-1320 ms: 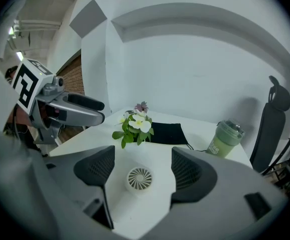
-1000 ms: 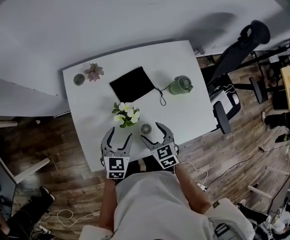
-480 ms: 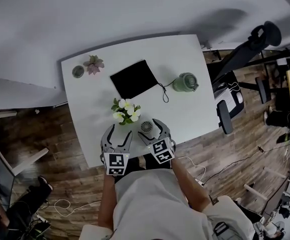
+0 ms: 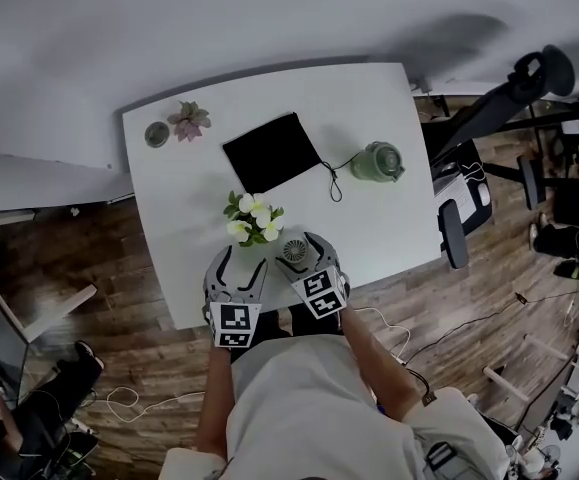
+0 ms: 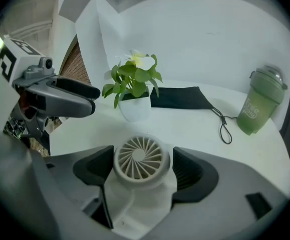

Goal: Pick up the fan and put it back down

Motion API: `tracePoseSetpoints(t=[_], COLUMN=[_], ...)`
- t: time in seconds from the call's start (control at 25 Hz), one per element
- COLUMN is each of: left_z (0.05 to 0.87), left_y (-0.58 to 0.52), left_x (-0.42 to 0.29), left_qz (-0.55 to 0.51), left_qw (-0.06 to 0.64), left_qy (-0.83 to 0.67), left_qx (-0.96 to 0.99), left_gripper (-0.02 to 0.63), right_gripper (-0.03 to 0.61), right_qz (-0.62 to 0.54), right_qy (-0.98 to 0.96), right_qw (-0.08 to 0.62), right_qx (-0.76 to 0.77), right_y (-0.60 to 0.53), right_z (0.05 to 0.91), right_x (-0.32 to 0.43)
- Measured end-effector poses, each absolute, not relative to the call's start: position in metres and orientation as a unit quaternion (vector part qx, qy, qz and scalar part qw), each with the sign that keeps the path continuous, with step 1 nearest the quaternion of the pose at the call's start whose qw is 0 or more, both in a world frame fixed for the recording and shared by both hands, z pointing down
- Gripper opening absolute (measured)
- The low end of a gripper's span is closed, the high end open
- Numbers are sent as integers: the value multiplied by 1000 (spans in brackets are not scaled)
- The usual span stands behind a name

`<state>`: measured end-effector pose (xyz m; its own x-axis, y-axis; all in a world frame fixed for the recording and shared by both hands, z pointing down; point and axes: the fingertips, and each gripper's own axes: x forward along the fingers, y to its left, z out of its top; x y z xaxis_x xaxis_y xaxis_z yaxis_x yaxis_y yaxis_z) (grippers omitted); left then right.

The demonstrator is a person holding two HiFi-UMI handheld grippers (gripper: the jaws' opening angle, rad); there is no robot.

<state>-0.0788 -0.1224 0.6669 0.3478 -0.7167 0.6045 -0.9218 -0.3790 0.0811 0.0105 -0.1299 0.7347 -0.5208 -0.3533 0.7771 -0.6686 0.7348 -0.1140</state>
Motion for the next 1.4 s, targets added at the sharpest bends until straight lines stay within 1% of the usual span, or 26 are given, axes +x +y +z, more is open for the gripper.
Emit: tracePoseSetpoints(t=[0.24,0.76,0.92,1.08,1.4], left_z=[667,663,652,647,617], left_y=[-122,-114,-117,-114,-118], left_x=[-81,-82,-80,-76,-70], left_qz=[244,244,237,234,213], left_qw=[210,202,186,183,146], left_qy=[-519,-517,-515,-511,-508], left_qx=[792,795,803,807,822], left_gripper=[304,304,304,304,304], right_gripper=[364,360,359,359,359], right_qz=[218,199,188,176,135], right_qy=[-846,-844,-849,-855,-870], right_qw=[382,389,372,347,297], right_qx=[301,312,324,342,370], right_y=[-129,-128,-131,-135,-141], right_z=[740,733,719,700,646], right_x=[9,14,15,19,22])
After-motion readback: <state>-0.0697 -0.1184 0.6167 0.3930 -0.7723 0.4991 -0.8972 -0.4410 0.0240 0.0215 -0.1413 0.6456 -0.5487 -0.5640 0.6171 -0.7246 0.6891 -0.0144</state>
